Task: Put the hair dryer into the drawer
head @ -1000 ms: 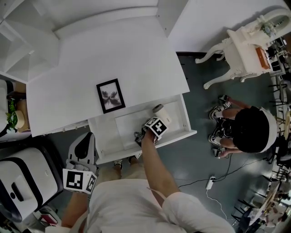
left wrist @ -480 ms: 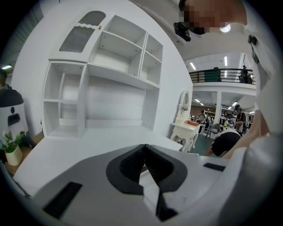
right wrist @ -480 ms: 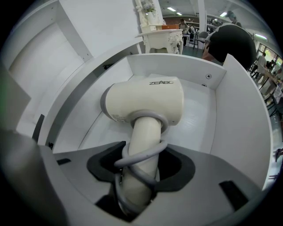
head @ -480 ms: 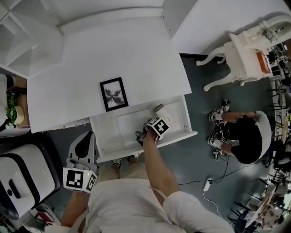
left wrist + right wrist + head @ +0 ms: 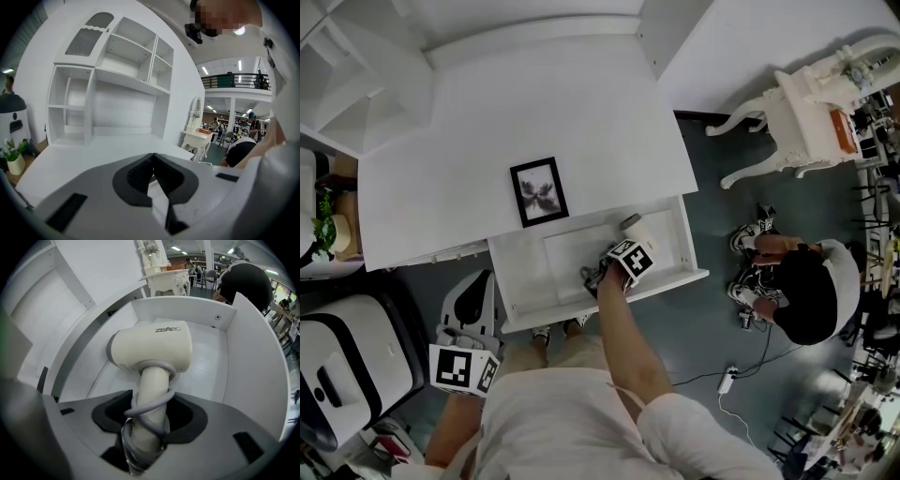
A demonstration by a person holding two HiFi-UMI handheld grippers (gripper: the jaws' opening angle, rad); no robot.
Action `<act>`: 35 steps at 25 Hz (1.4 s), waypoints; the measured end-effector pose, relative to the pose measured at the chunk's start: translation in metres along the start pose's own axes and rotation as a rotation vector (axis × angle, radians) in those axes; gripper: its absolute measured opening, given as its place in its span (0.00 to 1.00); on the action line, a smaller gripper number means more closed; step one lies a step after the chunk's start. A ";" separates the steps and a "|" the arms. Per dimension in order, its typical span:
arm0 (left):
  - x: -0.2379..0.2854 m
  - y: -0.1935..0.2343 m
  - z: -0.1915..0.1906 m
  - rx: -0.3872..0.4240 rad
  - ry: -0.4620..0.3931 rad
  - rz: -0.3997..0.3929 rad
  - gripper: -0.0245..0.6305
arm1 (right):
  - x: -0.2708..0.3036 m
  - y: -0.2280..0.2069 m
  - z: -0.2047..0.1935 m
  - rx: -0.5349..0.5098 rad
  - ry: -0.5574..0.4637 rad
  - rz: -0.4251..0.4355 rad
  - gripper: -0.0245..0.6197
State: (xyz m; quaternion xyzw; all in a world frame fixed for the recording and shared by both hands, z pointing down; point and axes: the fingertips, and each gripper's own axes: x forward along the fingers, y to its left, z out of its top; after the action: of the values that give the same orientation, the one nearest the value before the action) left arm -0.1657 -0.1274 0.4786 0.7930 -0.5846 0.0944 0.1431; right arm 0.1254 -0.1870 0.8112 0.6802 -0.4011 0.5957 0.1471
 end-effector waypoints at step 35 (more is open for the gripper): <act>-0.038 -0.035 0.015 0.010 -0.109 -0.132 0.06 | -0.116 0.034 0.021 0.084 -0.066 0.455 0.44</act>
State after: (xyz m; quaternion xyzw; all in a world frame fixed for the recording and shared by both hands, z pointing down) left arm -0.1434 -0.0887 0.4486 0.8344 -0.5377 0.0445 0.1130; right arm 0.1192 -0.1800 0.6892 0.5970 -0.5236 0.6069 -0.0326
